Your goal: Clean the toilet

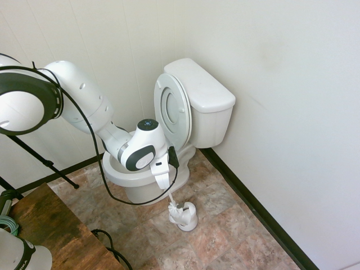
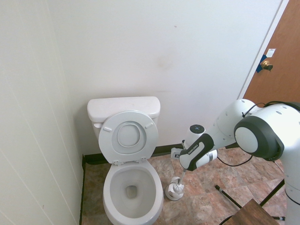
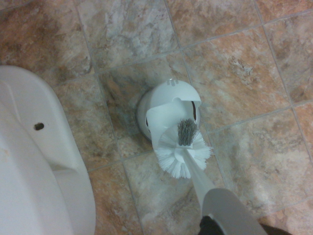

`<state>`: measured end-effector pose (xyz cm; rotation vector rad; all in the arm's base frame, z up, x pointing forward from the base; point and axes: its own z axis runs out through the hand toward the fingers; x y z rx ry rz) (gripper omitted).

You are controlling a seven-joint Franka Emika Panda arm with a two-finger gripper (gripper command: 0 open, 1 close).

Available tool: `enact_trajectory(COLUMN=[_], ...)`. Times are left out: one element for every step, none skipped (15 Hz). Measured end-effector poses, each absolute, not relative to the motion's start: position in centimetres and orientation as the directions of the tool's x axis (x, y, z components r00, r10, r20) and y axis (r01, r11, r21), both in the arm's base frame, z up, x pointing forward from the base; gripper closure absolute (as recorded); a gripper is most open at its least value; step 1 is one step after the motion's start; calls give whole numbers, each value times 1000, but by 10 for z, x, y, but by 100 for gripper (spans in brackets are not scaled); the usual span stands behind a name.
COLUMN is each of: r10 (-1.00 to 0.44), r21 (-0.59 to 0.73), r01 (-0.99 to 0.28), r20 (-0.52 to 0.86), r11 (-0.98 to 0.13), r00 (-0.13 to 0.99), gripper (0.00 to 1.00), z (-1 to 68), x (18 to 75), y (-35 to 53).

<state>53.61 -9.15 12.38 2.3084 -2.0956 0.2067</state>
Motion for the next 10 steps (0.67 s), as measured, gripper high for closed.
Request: enact_trajectory(r10=[-991,-991,-992,-992,-993,-993,-993,-994,-994,-995], r21=[-80,-82,-80,-73,-64,-55,-47,-39,-29,-19], r01=[-993,-993,-994,-995,-996,-996,-997,-997,-998,-998], r20=[107,108,108,108,105,102,100,97,93,90], r11=[-92,-84,-76,-68,-65,-64,-63,-61,-58,-52], r00=[83,75,68,60,58,58,58,57,55,50], gripper=[100,100,100,100,100,100,100,100,100,100], z=[119,113,107,99,92,84,77,71,65,59], x=[542,548,551,554,556,559,562,567,571,577], y=[-94,-98,-101,-103,-104,-103,-102,-101,-100,-102])
